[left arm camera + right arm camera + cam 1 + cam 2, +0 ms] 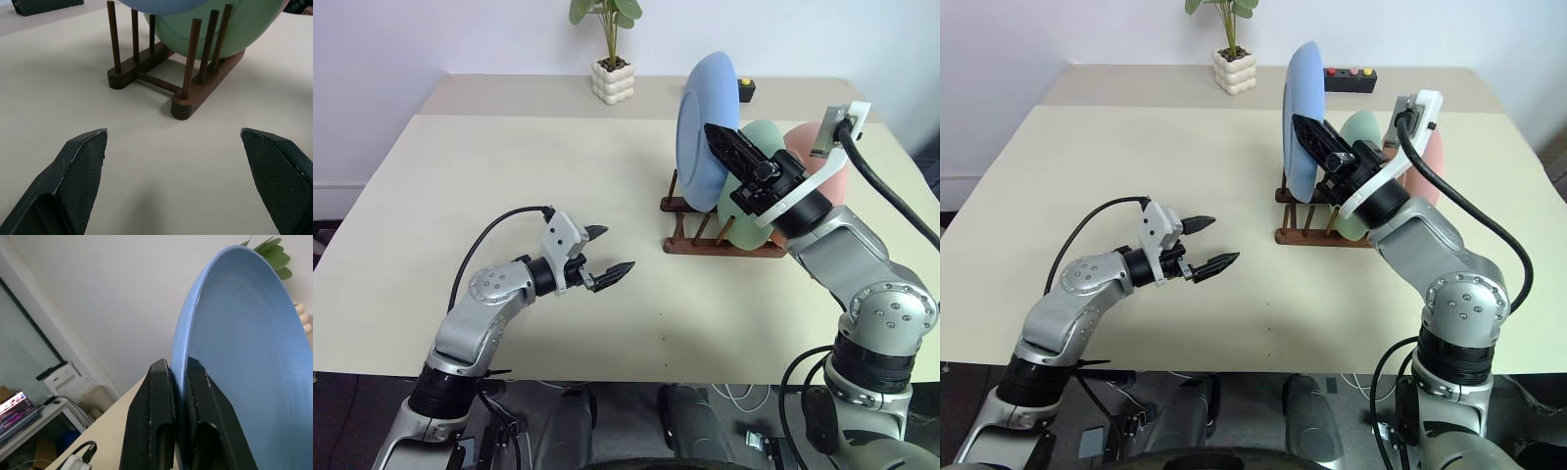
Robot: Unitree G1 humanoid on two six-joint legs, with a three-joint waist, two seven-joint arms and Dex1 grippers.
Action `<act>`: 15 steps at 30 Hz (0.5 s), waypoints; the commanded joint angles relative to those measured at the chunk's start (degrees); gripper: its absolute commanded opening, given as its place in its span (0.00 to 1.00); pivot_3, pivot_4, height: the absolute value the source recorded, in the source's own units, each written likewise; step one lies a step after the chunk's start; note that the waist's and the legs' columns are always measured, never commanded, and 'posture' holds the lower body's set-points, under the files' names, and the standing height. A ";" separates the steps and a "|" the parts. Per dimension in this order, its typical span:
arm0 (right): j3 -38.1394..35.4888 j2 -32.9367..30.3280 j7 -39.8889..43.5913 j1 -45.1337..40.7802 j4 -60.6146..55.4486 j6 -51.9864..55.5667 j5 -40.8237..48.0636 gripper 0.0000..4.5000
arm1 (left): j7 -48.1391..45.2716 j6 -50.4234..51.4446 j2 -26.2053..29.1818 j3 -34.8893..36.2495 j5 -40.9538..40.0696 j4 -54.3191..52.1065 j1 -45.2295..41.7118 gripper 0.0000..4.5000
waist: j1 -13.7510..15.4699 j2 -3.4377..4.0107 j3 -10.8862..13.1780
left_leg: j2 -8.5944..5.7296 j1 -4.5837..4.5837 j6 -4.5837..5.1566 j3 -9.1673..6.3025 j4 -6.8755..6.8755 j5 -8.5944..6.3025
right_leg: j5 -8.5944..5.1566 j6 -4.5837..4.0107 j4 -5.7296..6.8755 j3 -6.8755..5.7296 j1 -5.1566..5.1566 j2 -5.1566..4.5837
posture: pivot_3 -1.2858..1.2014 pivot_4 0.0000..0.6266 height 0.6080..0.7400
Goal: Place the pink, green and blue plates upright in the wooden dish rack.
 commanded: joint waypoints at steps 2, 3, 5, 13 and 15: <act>-0.53 0.20 -0.77 0.25 -0.30 -1.87 1.16 0.00 | -0.24 -1.83 -0.72 1.53 -0.85 -1.62 -0.35 0.99 | 0.00 0.00 0.00 | 0.00 0.00 0.00 0.01 0.00 0.00 | 0.00 0.00 -0.01 0.01 0.00 0.00 | 0.52 0.24 0.92; -0.55 0.18 -0.83 0.37 -0.23 -1.93 1.26 0.00 | -0.27 -1.75 -0.81 1.59 -0.91 -1.65 -0.43 0.99 | 0.00 0.00 0.00 | 0.00 0.00 0.00 0.01 0.00 0.00 | 0.00 -0.01 -0.01 0.00 0.00 0.00 | 0.52 0.24 0.92; -0.57 0.23 -1.08 0.58 -0.07 -2.10 1.49 0.00 | -0.28 -1.72 -0.94 1.57 -0.76 -1.64 -0.53 0.99 | -0.01 0.00 0.00 | 0.00 0.00 0.00 0.01 0.00 0.00 | 0.00 -0.01 -0.01 0.01 0.00 0.00 | 0.52 0.24 0.92; -0.14 0.14 -1.45 1.64 -0.02 -2.44 1.70 0.34 | -0.20 -1.75 -0.98 1.65 -0.48 -1.69 -0.50 1.00 | 0.00 0.00 0.00 | 0.00 0.00 0.00 0.01 -0.01 0.00 | -0.01 -0.01 -0.02 0.01 0.00 0.00 | 0.52 0.24 0.92; -0.16 0.03 -1.25 1.90 0.00 -2.48 1.62 0.58 | -0.16 -1.67 -1.02 1.64 -0.51 -1.73 -0.55 1.00 | 0.00 0.00 0.00 | 0.00 -0.01 0.00 0.01 -0.01 0.00 | -0.01 -0.01 -0.02 0.01 -0.01 0.01 | 0.52 0.24 0.92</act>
